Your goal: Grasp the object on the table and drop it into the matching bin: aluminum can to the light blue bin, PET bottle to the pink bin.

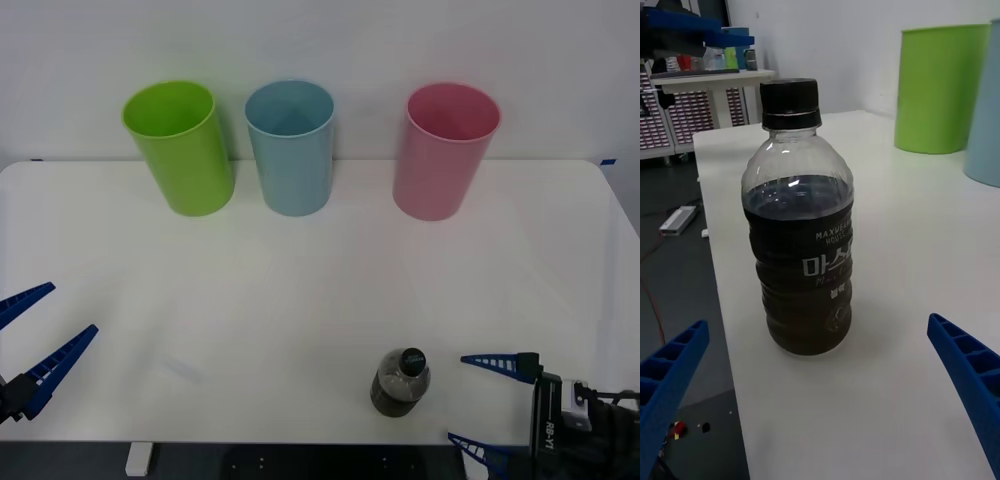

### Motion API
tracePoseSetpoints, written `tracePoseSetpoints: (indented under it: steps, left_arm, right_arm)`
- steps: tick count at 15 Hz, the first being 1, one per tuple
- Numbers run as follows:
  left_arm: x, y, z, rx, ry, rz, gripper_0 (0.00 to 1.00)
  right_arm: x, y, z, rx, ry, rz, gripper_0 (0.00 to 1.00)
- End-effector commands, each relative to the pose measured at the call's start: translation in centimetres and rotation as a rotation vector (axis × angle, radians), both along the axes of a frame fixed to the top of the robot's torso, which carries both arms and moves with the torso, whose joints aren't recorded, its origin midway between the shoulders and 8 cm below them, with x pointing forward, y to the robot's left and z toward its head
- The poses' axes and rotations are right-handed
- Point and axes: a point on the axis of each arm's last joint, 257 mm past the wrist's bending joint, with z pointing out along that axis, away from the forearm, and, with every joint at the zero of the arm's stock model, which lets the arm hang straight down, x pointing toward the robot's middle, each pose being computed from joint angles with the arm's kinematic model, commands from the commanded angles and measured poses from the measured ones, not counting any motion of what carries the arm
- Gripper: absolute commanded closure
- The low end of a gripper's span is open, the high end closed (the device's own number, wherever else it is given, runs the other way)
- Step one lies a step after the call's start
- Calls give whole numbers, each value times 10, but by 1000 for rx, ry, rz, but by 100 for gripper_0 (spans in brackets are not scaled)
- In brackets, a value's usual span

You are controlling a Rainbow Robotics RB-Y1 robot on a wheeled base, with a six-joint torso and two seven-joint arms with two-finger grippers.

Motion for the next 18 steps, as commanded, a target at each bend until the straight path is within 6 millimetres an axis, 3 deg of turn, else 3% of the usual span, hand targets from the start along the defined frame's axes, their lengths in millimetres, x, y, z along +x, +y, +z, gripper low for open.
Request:
tracePoseSetpoints:
  steps: [1,18]
  left_arm:
    - [0,0,0,0,0,0,0]
    - [0,0,0,0,0,0,0]
  right_arm:
    - [3,14,-1,15,-6,7,0]
    - [24,84,-20,2,-16,14,0]
